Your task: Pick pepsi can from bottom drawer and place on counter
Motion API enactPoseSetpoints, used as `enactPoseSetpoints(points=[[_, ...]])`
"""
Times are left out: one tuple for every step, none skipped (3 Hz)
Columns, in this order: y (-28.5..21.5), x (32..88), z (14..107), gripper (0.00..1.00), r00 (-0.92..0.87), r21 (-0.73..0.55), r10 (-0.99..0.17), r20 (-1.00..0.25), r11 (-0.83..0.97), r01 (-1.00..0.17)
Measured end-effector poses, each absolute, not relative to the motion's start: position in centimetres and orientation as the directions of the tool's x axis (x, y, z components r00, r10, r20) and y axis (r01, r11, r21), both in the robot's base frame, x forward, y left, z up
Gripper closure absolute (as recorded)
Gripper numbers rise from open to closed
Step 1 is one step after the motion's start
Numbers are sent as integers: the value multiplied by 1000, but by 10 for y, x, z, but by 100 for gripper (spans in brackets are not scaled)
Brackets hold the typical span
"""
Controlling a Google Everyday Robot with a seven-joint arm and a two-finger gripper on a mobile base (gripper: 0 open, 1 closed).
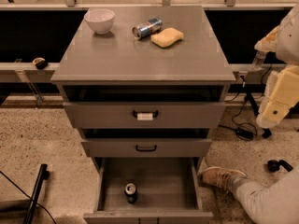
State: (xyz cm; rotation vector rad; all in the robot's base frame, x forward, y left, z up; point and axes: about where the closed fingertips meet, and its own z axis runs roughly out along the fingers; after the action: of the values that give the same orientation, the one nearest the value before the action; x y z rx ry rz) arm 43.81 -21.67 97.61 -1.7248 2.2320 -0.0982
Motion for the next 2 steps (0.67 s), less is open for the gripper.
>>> enactPoseSetpoints(points=[[-217, 438, 976, 0, -221, -245, -953, -207, 270, -931], [-205, 450, 961, 0, -190, -230, -932, -309, 267, -936]])
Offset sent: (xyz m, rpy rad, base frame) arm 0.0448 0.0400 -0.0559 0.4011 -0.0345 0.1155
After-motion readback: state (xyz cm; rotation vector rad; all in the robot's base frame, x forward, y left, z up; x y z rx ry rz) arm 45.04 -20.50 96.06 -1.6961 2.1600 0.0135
